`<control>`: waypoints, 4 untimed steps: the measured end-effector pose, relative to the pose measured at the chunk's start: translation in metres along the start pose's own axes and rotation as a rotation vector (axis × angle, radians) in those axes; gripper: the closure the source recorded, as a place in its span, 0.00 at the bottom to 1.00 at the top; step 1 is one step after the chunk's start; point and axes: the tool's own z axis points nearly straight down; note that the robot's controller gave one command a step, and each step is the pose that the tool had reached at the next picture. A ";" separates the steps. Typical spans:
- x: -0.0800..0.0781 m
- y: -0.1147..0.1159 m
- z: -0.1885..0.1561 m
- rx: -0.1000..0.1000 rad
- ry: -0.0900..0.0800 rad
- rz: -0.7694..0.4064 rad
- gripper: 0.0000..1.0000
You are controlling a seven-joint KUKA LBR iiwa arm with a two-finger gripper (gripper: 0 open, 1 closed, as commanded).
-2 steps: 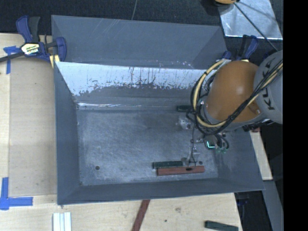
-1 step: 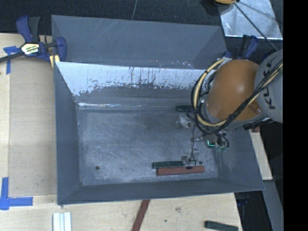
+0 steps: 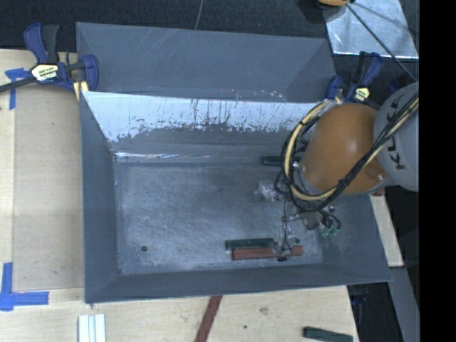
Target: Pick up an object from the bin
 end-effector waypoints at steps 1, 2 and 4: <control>0.015 0.016 0.037 -0.001 0.003 -0.140 0.00; 0.009 0.020 0.053 -0.001 0.002 0.000 1.00; 0.019 -0.013 -0.115 0.001 0.000 0.002 1.00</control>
Offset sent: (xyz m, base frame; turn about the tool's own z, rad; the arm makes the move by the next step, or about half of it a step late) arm -0.0125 0.0191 -0.0530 0.0007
